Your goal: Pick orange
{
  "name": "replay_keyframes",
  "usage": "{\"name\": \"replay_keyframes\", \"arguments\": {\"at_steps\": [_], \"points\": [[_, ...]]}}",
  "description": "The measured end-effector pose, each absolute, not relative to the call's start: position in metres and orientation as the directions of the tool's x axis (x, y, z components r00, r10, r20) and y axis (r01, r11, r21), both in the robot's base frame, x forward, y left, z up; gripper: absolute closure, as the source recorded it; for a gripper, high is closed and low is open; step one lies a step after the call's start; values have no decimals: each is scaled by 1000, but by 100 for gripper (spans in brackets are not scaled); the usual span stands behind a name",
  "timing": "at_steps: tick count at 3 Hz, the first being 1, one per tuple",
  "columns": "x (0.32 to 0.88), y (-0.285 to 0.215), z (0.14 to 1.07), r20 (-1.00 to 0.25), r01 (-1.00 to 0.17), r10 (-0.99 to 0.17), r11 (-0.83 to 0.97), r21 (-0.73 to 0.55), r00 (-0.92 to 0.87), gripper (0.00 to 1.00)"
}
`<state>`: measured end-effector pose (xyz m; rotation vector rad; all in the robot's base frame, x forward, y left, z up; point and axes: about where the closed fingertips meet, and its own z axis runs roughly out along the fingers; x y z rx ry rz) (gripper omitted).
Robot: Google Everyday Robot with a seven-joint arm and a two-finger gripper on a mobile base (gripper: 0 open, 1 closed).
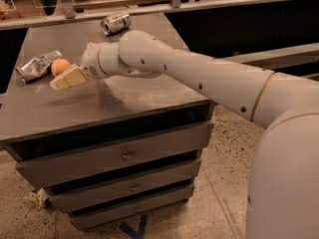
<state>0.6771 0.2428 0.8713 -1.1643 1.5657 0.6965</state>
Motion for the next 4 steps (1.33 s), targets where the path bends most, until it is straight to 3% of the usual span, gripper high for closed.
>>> {"name": "replay_keyframes", "arguments": {"at_steps": [1, 2, 4], "points": [[696, 279, 853, -946, -923, -324, 370, -100, -27, 0], [698, 284, 850, -947, -923, -320, 373, -95, -31, 0], [699, 290, 841, -948, -928, -316, 364, -80, -42, 39]]}}
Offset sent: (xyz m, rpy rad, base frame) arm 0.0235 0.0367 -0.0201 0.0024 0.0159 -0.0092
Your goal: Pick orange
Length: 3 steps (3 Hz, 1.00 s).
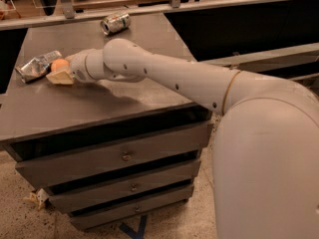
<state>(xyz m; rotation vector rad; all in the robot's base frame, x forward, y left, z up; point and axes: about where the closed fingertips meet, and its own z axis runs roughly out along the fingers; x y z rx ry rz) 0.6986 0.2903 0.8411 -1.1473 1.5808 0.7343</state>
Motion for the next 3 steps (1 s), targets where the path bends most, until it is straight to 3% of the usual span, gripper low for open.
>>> {"name": "replay_keyframes", "arguments": {"at_steps": [2, 3], "points": [[696, 291, 849, -956, -933, -290, 353, -76, -31, 87], [698, 282, 875, -970, -933, -245, 350, -84, -5, 100]]}}
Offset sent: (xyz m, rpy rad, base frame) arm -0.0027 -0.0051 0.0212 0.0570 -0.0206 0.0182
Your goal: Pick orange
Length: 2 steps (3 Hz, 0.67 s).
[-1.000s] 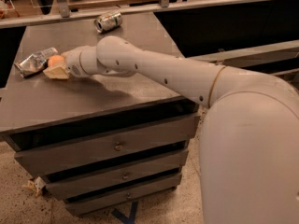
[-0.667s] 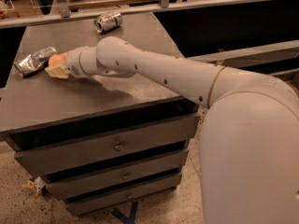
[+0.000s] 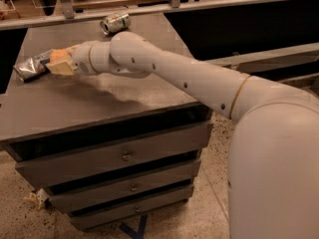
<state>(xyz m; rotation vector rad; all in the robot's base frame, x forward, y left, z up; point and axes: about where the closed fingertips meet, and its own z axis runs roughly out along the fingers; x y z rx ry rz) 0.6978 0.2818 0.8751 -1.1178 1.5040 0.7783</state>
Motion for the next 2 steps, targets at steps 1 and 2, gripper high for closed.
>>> {"name": "replay_keyframes", "arguments": {"at_steps": [1, 2], "points": [[701, 265, 912, -978, -928, -204, 354, -115, 43, 100], [699, 252, 946, -981, -926, -171, 346, -151, 96, 100]]}}
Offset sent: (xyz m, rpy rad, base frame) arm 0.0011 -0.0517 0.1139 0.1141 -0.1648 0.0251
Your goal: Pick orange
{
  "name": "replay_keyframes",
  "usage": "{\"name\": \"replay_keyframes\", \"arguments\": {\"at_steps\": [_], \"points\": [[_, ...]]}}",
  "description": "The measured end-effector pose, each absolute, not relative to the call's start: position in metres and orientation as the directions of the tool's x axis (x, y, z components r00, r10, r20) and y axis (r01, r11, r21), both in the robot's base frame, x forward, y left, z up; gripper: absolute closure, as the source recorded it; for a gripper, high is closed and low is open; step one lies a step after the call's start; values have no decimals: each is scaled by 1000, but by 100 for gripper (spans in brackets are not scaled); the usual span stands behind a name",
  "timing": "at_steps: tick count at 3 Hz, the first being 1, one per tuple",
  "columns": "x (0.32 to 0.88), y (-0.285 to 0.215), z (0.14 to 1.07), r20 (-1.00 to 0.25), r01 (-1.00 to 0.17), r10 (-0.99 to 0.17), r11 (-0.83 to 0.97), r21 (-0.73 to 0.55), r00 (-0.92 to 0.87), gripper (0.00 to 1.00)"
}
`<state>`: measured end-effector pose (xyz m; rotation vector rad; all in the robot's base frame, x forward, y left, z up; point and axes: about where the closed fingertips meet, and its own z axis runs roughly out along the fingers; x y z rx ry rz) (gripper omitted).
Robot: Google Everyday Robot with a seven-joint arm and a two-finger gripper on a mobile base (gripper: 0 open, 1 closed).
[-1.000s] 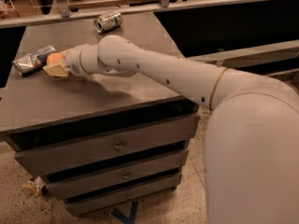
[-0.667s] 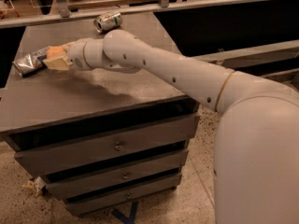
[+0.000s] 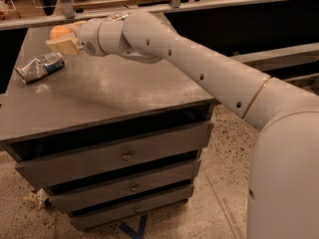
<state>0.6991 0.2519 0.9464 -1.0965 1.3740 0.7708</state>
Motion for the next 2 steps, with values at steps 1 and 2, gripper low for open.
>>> {"name": "replay_keyframes", "arguments": {"at_steps": [1, 2], "points": [[696, 242, 975, -980, -928, -134, 325, -183, 146, 100], [696, 242, 975, -980, -928, -134, 325, -183, 146, 100]]}}
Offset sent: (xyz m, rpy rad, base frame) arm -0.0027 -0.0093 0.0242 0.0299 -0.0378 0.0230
